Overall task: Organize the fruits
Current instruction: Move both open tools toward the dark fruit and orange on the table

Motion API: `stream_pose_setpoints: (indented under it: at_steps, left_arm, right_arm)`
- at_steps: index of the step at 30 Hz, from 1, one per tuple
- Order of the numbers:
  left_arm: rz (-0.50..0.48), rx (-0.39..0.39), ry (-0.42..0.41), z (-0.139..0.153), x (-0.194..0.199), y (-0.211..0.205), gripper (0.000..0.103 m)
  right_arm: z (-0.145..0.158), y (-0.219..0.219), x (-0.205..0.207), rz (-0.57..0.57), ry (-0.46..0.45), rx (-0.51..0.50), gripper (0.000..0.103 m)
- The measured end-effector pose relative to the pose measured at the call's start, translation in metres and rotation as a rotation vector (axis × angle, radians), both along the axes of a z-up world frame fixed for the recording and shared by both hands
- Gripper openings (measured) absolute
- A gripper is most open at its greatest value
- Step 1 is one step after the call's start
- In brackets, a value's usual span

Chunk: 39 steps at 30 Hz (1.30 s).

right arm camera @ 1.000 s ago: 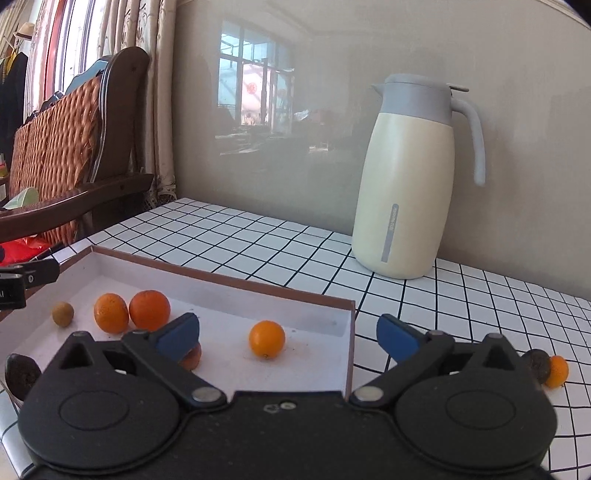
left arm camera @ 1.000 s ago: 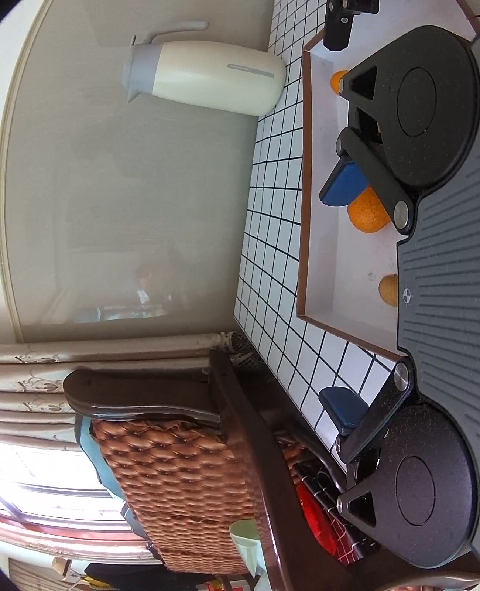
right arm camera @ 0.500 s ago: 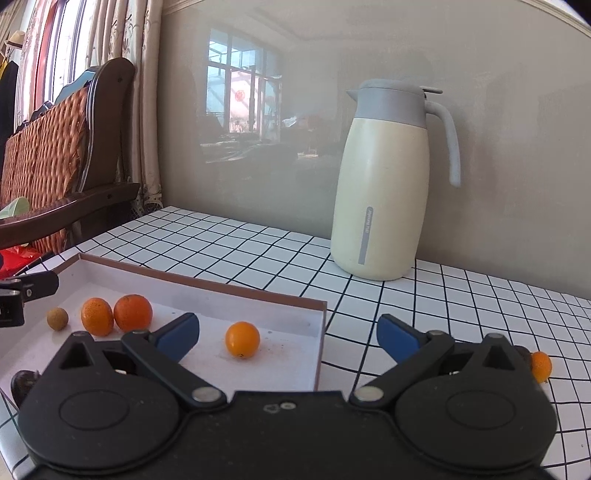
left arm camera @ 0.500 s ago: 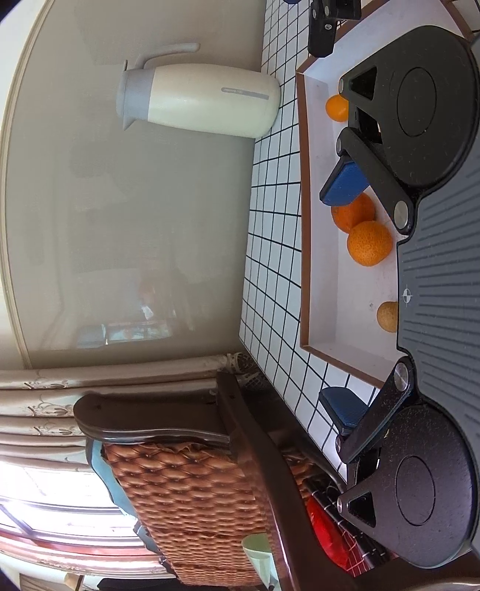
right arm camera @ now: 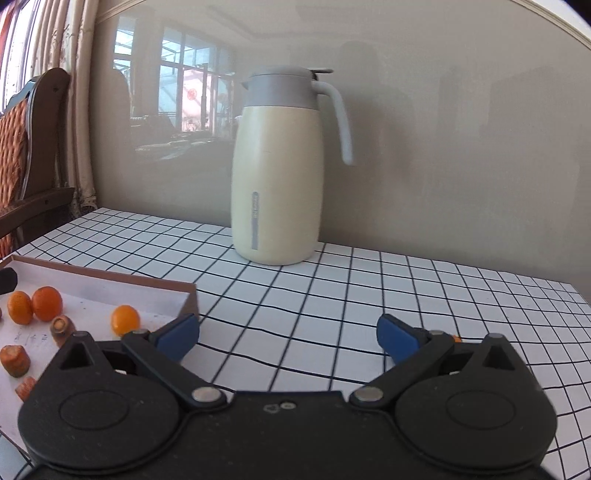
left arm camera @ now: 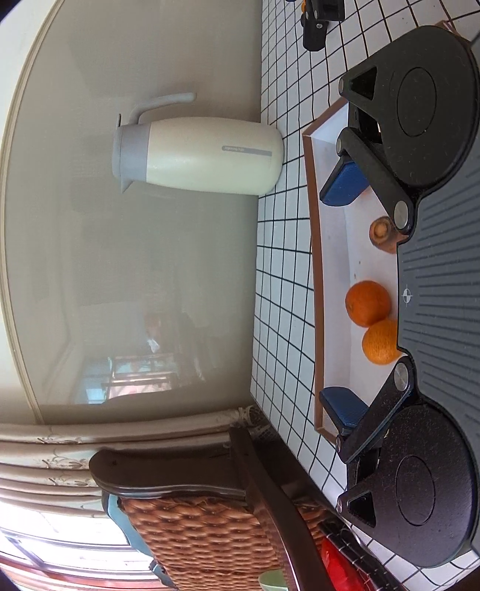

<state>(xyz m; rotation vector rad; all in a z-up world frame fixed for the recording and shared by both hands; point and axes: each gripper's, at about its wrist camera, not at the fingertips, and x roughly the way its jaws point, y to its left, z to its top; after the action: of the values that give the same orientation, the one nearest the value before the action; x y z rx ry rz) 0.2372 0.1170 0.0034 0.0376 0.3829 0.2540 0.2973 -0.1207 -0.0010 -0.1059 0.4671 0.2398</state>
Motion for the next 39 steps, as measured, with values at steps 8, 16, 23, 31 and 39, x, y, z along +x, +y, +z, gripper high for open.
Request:
stream_pose_setpoints:
  at_steps: [8, 16, 23, 31, 39]
  left_arm:
    - [-0.093, 0.005, -0.009, 0.002, 0.014, -0.055, 0.103]
    - [-0.187, -0.031, -0.002, -0.001, 0.027, -0.112, 0.103]
    - [-0.25, -0.046, 0.006, -0.006, 0.04, -0.157, 0.103]
    - [-0.273, -0.056, 0.026, -0.011, 0.058, -0.173, 0.103]
    - [-0.286, -0.075, 0.063, -0.019, 0.081, -0.184, 0.103]
  right_arm:
    - [-0.006, -0.056, 0.003, -0.083, 0.008, -0.013, 0.097]
    - [-0.017, -0.11, 0.011, -0.193, 0.041, -0.026, 0.097]
    - [-0.032, -0.121, 0.032, -0.235, 0.092, -0.095, 0.097]
    - [-0.044, -0.109, 0.066, -0.222, 0.13, -0.174, 0.097]
    - [-0.054, -0.108, 0.087, -0.188, 0.159, -0.148, 0.083]
